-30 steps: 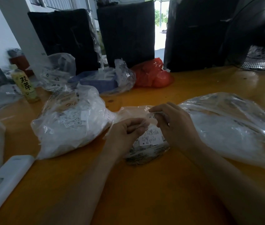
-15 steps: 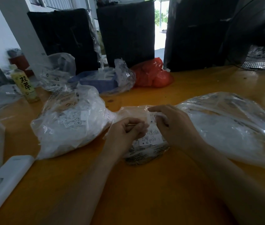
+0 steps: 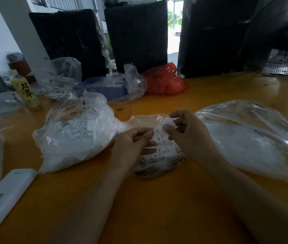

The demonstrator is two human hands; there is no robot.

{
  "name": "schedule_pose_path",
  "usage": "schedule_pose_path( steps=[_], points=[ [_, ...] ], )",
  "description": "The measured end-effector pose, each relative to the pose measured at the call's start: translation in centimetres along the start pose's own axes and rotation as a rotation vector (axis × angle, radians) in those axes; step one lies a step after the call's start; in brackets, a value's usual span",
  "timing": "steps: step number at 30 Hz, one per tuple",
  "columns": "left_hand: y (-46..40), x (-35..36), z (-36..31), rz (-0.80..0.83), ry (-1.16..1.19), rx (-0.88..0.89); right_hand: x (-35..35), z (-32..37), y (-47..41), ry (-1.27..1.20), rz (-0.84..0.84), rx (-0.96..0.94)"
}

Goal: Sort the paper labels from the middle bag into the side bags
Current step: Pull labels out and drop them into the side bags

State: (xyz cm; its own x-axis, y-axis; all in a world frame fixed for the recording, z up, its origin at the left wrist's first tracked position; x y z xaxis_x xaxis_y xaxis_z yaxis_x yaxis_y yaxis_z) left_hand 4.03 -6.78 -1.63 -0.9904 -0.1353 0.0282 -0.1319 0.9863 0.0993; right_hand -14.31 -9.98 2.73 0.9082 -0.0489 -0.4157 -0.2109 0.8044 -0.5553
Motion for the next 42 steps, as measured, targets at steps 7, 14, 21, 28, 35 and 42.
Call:
schedule_pose_path(
  steps=[7,14,21,28,35,42],
  points=[
    [0.1,0.1,0.0,0.015,0.065,-0.026,0.7,0.7,0.4,-0.04,0.044,-0.038],
    [0.2,0.1,-0.1,0.012,0.056,-0.037,1.9,1.6,0.7,-0.026,0.142,-0.079],
    [0.3,-0.3,-0.1,-0.029,0.062,-0.047,1.6,1.7,0.8,0.053,0.116,-0.093],
    [0.5,-0.5,-1.5,-0.039,-0.062,0.08,-0.9,1.4,0.4,0.0,-0.067,-0.052],
    [5.3,-3.7,-8.9,-0.568,-0.558,0.638,-2.7,2.8,-0.4,0.315,-0.031,-0.119],
    [7.7,-12.8,-11.4,-1.083,-0.737,0.593,-6.5,-0.9,-0.1,1.052,0.28,0.193]
  ],
)
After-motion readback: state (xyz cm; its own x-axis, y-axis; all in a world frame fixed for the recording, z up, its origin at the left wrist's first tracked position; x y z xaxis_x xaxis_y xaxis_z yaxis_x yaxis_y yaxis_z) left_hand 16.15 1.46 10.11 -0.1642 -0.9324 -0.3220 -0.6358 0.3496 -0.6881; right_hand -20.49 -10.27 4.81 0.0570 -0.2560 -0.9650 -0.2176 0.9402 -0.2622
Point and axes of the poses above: each hand's wrist, its own y-axis away from the middle knuckle, its own x-axis out of the palm, z = x × y, the point moved 10 cm from there along -y, towards the middle knuckle, and after that the axes turned 12 degrees about -x, right-handed, at the moved point
